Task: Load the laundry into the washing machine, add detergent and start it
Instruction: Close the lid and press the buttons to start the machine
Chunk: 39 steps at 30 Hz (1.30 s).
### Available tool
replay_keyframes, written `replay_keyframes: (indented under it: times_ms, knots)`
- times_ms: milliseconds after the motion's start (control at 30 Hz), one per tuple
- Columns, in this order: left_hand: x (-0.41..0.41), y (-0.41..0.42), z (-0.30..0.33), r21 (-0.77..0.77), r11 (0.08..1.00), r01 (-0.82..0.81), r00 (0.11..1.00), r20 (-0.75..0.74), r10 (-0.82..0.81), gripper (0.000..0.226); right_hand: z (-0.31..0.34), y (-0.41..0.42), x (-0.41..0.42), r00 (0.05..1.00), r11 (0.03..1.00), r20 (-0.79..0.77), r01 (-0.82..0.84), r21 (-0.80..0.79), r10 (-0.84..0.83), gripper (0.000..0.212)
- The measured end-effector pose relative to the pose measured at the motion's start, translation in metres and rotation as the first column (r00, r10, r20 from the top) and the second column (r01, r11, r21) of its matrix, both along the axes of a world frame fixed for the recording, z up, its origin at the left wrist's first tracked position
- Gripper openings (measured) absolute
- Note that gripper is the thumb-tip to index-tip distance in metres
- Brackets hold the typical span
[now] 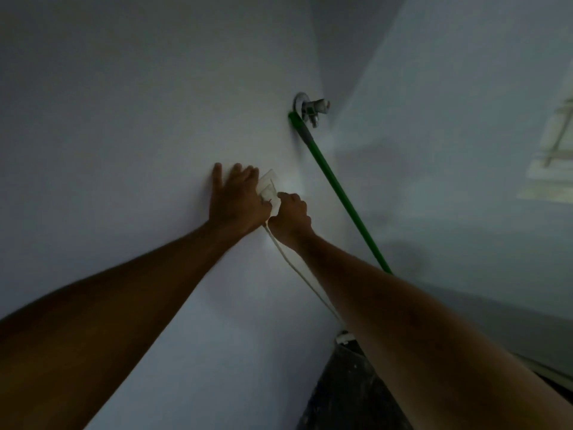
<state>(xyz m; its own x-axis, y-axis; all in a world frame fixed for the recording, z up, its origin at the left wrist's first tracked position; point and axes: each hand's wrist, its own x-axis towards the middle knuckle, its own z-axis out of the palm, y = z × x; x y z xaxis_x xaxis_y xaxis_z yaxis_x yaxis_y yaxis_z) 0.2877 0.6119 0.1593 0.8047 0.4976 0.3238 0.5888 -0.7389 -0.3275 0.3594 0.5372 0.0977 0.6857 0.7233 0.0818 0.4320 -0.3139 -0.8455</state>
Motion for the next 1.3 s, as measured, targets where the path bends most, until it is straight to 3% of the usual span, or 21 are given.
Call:
replay_keyframes:
  times_ms: [167,300,400,533,900,1300]
  knots:
    - [-0.021,-0.02,0.002,-0.062,0.974,0.216,0.934,0.305,-0.187,0.031,0.028,-0.037,0.002,0.996,0.999,0.074,-0.04,-0.015,0.041,0.06]
    - [-0.043,-0.057,0.007,-0.165,0.972,0.165,0.921,0.379,-0.092,0.034,0.047,-0.07,-0.012,0.977,0.999,0.209,-0.029,-0.022,0.033,0.056]
    - [-0.056,-0.091,0.014,-0.245,0.958,0.15,0.894,0.447,-0.025,0.035,0.058,-0.096,-0.025,0.914,0.996,0.405,-0.009,-0.084,0.042,0.046]
    - [-0.072,-0.149,0.031,-0.367,0.907,0.205,0.834,0.551,0.035,0.034,0.073,-0.144,-0.038,0.837,0.99,0.547,0.056,-0.126,0.022,0.034]
    - [-0.097,-0.278,0.039,-0.345,0.84,0.419,0.76,0.639,-0.117,0.028,0.096,-0.295,-0.063,0.764,0.965,0.64,0.218,-0.147,-0.075,0.038]
    - [-0.106,-0.431,0.023,-0.423,0.712,0.56,0.732,0.656,-0.186,0.025,0.088,-0.462,-0.094,0.697,0.911,0.704,0.369,-0.187,-0.138,0.037]
